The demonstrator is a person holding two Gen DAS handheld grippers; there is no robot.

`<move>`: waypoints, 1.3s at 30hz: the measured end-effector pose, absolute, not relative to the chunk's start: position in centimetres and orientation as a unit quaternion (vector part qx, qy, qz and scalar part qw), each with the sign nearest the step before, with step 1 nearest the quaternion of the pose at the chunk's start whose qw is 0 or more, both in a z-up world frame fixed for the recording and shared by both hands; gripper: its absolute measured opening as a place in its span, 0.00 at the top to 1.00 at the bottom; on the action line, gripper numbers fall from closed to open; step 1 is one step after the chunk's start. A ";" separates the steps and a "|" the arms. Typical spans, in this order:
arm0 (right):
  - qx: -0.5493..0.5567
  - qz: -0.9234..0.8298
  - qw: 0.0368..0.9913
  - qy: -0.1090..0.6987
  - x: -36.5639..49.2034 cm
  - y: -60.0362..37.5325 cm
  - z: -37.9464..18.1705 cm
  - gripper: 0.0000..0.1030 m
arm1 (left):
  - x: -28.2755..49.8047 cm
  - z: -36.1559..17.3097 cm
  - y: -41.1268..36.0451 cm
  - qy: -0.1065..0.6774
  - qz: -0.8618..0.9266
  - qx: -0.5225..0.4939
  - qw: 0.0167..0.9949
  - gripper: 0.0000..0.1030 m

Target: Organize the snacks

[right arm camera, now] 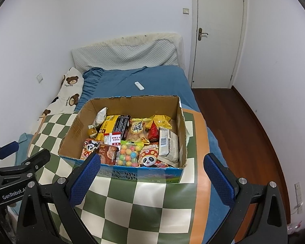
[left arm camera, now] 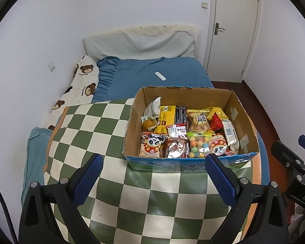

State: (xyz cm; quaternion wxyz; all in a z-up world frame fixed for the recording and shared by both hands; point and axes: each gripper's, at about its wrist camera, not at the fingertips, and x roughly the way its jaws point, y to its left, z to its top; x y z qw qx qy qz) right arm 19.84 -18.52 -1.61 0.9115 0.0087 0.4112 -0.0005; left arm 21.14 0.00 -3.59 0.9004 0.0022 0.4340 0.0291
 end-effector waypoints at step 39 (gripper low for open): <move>0.020 -0.018 0.915 0.403 18.4 -19.0 -1.2 0.00 | 20.7 -3.0 -0.8 0.433 0.020 0.001 0.901 0.00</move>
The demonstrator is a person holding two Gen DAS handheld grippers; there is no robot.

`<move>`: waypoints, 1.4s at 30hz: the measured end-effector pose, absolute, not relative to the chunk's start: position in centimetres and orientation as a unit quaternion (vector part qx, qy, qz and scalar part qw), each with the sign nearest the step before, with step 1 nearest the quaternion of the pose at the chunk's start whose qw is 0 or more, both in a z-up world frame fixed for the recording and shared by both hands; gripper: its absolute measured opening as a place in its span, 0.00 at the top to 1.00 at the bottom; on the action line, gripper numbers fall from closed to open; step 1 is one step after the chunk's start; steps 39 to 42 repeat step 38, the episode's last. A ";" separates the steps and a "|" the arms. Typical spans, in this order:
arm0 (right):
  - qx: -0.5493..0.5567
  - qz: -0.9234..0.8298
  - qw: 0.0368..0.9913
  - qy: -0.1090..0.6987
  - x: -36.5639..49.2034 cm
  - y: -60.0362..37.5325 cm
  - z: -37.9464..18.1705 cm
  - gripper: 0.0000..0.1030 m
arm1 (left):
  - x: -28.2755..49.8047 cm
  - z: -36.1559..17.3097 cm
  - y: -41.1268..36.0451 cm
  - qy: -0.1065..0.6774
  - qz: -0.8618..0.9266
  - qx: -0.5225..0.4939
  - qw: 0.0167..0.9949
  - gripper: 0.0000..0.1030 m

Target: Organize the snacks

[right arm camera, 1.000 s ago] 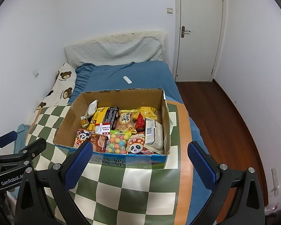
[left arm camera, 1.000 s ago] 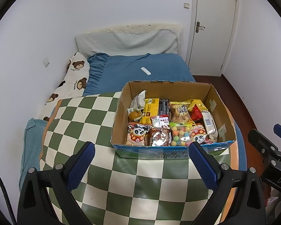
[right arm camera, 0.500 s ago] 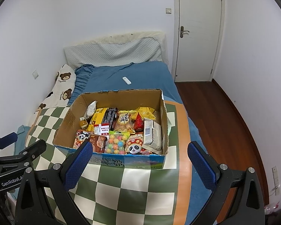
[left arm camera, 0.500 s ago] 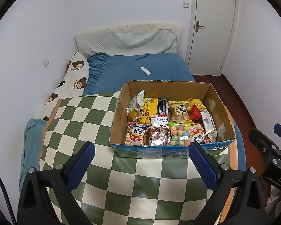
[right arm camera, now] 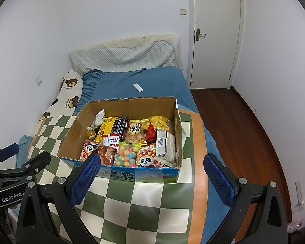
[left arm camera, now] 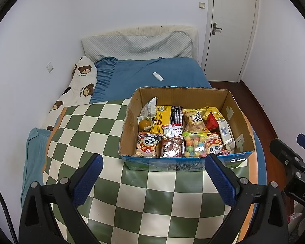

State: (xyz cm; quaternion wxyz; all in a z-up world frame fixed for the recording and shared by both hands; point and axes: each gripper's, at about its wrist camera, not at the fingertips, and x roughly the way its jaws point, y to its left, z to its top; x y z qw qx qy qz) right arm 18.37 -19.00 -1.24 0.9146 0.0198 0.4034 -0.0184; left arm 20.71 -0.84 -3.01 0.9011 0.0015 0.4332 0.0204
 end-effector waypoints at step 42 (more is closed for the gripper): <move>0.022 -0.020 0.914 0.404 18.0 -18.9 -1.1 0.00 | 20.4 -2.6 -0.7 0.429 0.022 -0.001 0.903 0.00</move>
